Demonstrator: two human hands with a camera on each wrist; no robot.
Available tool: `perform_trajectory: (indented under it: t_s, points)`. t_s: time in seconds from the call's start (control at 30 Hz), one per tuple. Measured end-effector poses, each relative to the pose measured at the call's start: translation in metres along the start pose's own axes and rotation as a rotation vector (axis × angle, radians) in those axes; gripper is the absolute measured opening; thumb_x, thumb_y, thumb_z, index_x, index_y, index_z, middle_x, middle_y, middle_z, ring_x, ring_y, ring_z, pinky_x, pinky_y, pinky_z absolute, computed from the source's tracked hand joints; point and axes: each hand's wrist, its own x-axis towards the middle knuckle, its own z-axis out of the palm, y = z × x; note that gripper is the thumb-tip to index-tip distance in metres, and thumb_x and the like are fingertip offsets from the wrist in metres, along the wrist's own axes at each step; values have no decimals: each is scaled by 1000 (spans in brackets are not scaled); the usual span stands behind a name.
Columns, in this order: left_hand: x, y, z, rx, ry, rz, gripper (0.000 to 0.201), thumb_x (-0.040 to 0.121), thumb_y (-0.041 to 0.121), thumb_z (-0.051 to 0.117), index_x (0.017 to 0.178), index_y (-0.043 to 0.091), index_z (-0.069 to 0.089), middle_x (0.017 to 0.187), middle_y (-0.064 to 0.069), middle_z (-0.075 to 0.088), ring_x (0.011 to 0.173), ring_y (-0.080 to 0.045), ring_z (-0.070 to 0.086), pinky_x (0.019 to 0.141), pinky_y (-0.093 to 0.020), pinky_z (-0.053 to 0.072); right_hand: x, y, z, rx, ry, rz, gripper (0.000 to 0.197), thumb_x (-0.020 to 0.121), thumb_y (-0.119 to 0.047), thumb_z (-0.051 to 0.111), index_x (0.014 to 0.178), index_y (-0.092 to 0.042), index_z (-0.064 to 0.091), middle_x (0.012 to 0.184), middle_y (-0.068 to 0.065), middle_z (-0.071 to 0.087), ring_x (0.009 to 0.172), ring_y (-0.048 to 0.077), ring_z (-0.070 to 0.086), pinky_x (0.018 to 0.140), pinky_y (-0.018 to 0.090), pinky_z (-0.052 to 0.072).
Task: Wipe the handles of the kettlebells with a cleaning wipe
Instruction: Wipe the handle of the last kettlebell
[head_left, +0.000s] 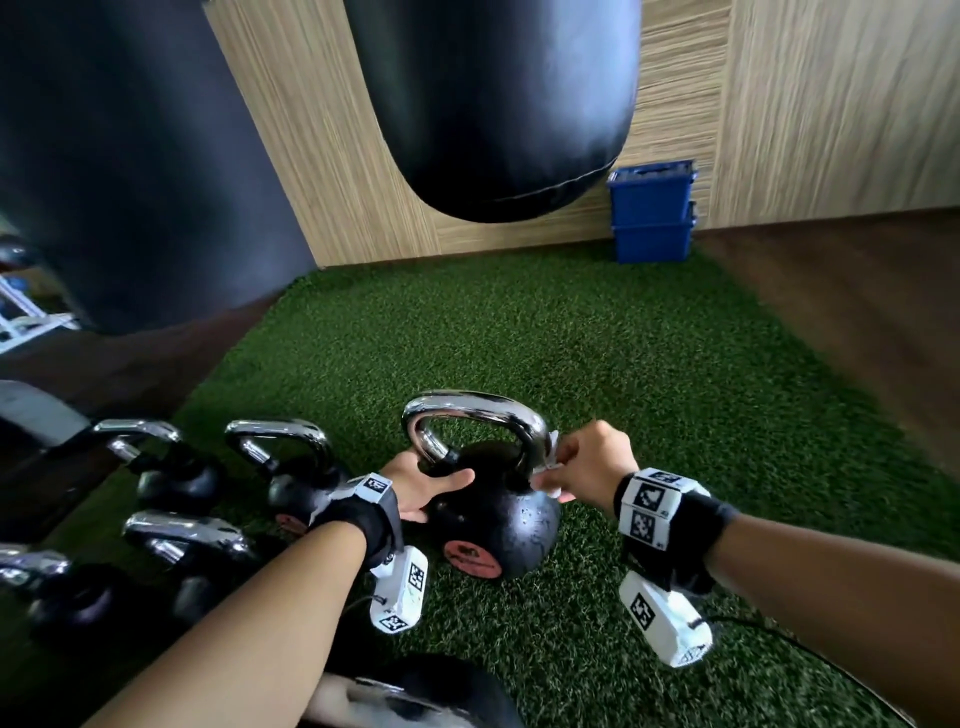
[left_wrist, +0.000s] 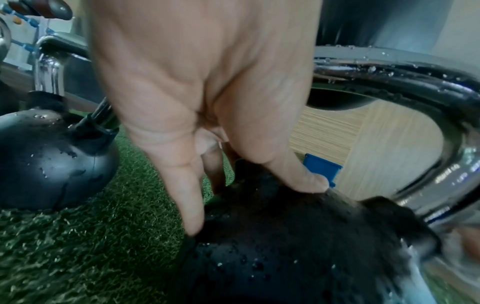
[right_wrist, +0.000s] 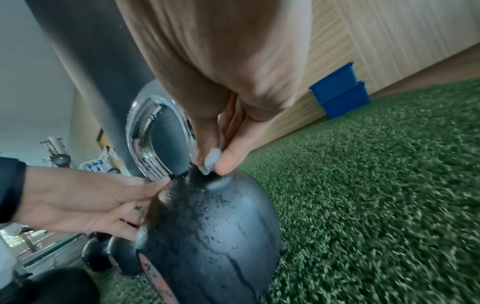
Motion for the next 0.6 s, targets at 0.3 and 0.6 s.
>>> perform_trajectory:
  t_s: [0.3,0.6]
  points:
    - [-35,54,-51,658,-187,106,16,91,33,71,93,18,78,101,0,78,75,-13,68,53,-12,46,-9,-11,-34,-66,-338,-63,11,73,-15,88,79,-12,79,79,-2,78,72,9,75,74,31,64]
    - [-84,112,-76,-157,-344,398,38,88,44,65,116,20,74,111,-4,78,101,-21,76,79,-26,62,-35,-86,-57,233,-300,-461,11,78,-13,83,85,-20,79,81,-3,78,66,6,71,59,14,53]
